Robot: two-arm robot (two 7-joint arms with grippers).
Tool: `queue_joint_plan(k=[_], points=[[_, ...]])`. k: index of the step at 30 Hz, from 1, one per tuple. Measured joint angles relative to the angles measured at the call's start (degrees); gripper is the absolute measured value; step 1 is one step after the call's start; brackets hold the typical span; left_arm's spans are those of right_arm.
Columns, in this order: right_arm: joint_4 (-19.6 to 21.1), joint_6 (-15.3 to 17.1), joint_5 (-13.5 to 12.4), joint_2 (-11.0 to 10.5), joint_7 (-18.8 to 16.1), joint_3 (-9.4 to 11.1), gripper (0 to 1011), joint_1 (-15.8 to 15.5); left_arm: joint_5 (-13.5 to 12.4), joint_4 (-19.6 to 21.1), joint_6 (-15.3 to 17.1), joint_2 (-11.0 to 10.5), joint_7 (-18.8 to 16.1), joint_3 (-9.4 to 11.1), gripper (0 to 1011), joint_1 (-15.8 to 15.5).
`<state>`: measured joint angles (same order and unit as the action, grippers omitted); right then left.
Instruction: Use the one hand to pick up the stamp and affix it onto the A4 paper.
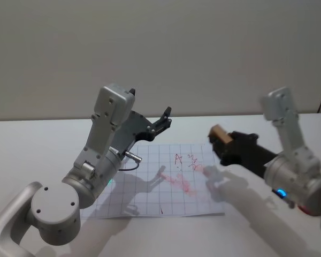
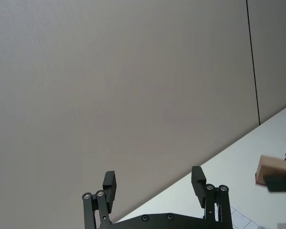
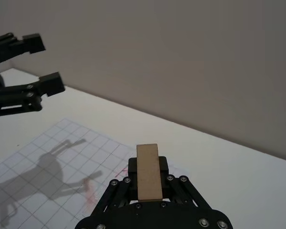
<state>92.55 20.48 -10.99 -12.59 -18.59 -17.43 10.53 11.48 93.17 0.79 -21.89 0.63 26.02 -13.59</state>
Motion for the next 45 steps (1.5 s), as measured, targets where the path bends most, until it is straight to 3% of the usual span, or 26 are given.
queue_joint_plan(k=[3, 12, 18, 19, 25, 34, 45], points=[[1.19, 0.07, -1.07, -0.89, 1.14, 0.91, 220, -0.55, 0.0, 0.0, 0.0, 0.0, 0.0, 0.0, 1001, 0.0], [6.03, 1.28, -4.92, -6.17, 6.03, 5.34, 220, -4.49, 0.0, 0.0, 0.0, 0.0, 0.0, 0.0, 1001, 0.0], [9.41, 2.49, -7.26, -11.49, 9.11, 9.41, 220, -9.75, 0.0, 0.0, 0.0, 0.0, 0.0, 0.0, 1001, 0.0], [9.41, 2.49, -7.26, -11.49, 9.11, 9.41, 220, -9.75, 0.0, 0.0, 0.0, 0.0, 0.0, 0.0, 1001, 0.0], [12.34, 4.16, -9.1, -16.13, 10.39, 12.87, 220, -15.51, 0.0, 0.0, 0.0, 0.0, 0.0, 0.0, 1001, 0.0], [14.39, 6.23, -10.02, -19.78, 9.51, 15.11, 220, -20.4, 0.0, 0.0, 0.0, 0.0, 0.0, 0.0, 1001, 0.0], [14.9, 8.16, -9.77, -21.56, 8.21, 15.82, 220, -22.67, 0.0, 0.0, 0.0, 0.0, 0.0, 0.0, 1001, 0.0]])
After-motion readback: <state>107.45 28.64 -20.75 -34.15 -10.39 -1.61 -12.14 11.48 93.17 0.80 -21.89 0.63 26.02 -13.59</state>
